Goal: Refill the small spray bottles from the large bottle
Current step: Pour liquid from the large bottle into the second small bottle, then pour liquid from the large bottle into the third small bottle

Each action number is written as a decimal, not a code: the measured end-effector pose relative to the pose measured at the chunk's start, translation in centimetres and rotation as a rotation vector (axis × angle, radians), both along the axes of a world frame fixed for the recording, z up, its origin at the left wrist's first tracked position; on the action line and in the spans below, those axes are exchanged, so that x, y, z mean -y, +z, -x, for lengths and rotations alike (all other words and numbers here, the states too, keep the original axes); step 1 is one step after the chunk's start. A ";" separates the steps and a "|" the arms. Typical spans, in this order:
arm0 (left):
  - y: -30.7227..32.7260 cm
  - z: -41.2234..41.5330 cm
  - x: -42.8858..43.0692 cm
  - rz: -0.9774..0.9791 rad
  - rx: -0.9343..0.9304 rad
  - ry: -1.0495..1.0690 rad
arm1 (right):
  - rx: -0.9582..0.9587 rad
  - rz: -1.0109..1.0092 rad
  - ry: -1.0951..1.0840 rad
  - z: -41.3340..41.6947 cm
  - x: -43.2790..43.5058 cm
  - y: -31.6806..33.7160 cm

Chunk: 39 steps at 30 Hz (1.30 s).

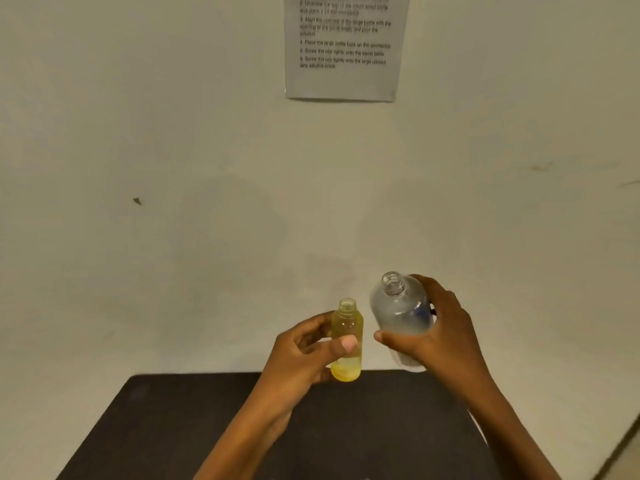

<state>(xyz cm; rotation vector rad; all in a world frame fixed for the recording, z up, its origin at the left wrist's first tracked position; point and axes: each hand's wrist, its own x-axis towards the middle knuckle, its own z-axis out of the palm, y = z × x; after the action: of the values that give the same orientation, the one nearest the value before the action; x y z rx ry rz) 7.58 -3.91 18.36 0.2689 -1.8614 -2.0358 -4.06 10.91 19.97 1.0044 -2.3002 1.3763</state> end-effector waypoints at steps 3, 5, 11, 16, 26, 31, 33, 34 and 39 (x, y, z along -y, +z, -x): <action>-2.8 -0.8 0.0 -0.046 0.054 0.030 | 0.221 -0.001 0.098 0.1 -1.1 -2.7; -4.7 -1.3 0.1 -0.101 0.092 0.051 | 0.327 -0.035 0.123 0.1 -1.8 -4.7; -12.2 -2.5 -0.1 -0.187 0.245 0.152 | 0.559 -0.053 0.085 -0.3 -3.6 -12.4; -18.8 -2.9 -1.1 -0.108 0.360 0.168 | 0.722 -0.046 -0.079 -0.1 -5.0 -19.9; -27.6 -0.3 -2.1 -0.121 0.519 0.243 | 0.829 -0.028 -0.265 -0.5 -4.9 -26.9; -28.7 1.3 -2.5 -0.012 0.536 0.227 | 0.848 -0.020 -0.273 -0.1 -4.6 -28.5; -29.2 1.7 -2.5 0.016 0.554 0.232 | 0.846 -0.026 -0.268 0.2 -4.7 -28.7; -29.5 1.9 -2.4 0.026 0.562 0.237 | 0.841 -0.037 -0.260 0.3 -4.8 -28.7; -30.9 2.2 -1.8 0.033 0.610 0.252 | 0.855 -0.046 -0.239 0.4 -5.0 -29.1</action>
<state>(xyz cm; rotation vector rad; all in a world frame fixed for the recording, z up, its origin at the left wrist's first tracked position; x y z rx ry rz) 5.40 -2.14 -12.56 1.1605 -2.0476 -1.8722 -4.41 15.90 -9.10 0.0978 -2.8922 1.8886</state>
